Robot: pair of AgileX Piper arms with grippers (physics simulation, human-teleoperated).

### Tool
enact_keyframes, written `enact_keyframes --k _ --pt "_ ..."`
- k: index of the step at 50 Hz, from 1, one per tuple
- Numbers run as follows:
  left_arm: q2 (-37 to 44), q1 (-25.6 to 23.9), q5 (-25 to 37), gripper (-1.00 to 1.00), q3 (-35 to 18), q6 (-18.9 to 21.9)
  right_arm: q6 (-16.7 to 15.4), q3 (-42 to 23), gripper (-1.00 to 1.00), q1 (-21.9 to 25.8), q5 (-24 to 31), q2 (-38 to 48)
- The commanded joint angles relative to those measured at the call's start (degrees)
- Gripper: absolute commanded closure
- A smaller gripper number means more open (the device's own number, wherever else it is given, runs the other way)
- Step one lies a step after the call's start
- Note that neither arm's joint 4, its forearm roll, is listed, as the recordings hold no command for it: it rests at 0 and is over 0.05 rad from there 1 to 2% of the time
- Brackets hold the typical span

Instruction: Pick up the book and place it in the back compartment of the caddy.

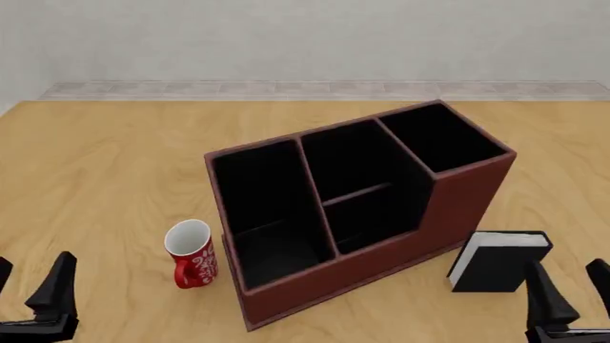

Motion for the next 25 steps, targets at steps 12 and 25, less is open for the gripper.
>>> enact_keyframes --k 12,25 --pt "-2.77 -9.88 7.82 -1.00 -5.43 -3.92 0.28 -0.04 -1.00 -0.44 0.07 0.19" --pt "0.42 -13.40 10.07 -1.00 -11.60 -1.35 1.34 0.00 -1.00 -0.54 -0.61 1.62"
